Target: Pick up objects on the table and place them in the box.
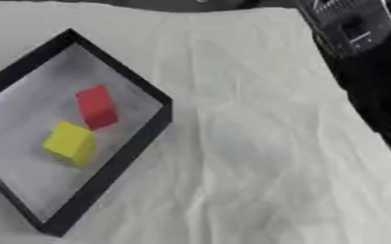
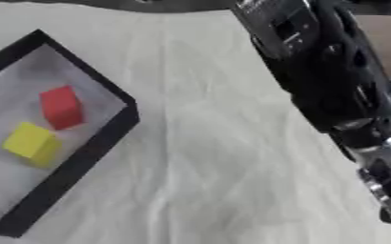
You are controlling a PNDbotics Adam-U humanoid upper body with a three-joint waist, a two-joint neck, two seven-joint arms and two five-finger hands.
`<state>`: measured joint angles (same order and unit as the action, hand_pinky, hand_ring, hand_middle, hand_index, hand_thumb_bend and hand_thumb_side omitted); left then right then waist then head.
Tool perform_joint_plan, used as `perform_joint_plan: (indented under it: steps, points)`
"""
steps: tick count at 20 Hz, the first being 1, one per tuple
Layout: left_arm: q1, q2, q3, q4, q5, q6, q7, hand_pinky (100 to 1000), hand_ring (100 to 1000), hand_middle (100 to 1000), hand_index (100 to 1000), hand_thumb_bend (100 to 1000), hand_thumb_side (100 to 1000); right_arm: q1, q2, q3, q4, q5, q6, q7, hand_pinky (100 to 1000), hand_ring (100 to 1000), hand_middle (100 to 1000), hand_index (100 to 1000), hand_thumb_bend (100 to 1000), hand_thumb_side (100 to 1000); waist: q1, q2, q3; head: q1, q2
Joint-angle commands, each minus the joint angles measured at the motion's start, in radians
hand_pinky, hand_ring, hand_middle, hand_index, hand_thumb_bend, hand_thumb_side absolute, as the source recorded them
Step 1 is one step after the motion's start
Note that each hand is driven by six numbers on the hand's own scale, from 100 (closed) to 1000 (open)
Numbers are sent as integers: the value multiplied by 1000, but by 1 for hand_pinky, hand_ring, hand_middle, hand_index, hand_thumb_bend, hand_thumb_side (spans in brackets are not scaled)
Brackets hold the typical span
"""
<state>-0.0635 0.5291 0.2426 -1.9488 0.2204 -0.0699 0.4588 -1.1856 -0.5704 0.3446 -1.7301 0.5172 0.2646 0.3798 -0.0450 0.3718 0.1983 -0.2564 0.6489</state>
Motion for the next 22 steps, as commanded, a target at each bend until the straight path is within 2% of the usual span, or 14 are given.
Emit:
perform_joint_plan:
  steps: [1,6,11,13,15,17,18,19,21,22]
  points:
    - [-12,37,0,-8,9,2,-2,794,868,823,897,613,718,-62,52,19,-18,20,-21,42,812,639,502,630,464,100,9,-45,4,-12,5]
    - [-19,42,7,-7,25,-3,3,794,869,823,896,611,716,-102,148,85,17,73,-77,125,813,635,500,625,465,100,7,-49,20,-34,8]
    - [-13,51,23,-10,34,-14,18,794,868,823,896,612,714,-99,193,109,42,95,-116,172,812,635,501,626,465,100,8,-48,31,-46,9]
    - [-6,68,35,-13,37,-21,28,795,869,824,897,614,710,-82,229,153,73,109,-139,216,817,649,505,638,466,100,8,-46,42,-58,9]
    - [-2,82,37,-16,41,-26,30,796,869,825,897,615,710,-59,264,174,108,134,-160,240,816,653,510,644,467,100,8,-43,48,-65,10]
    - [-3,91,34,-18,42,-29,26,796,869,825,897,615,710,-21,300,182,151,159,-173,239,809,650,508,645,468,100,6,-41,55,-70,11]
    - [-5,94,33,-19,41,-30,24,796,869,825,897,612,708,-1,315,184,175,170,-177,234,807,650,508,646,505,100,5,-39,58,-72,11]
    - [-6,94,32,-20,41,-30,23,796,869,825,897,615,709,15,328,186,198,181,-182,227,807,651,509,647,469,100,4,-38,60,-73,11]
    - [-10,93,29,-21,41,-29,20,796,869,825,897,616,710,41,350,189,241,212,-193,205,809,655,512,649,496,100,1,-35,65,-77,11]
    - [-12,92,28,-21,41,-28,18,796,870,825,897,617,710,50,359,190,260,230,-200,194,810,657,514,650,470,100,0,-34,67,-79,10]
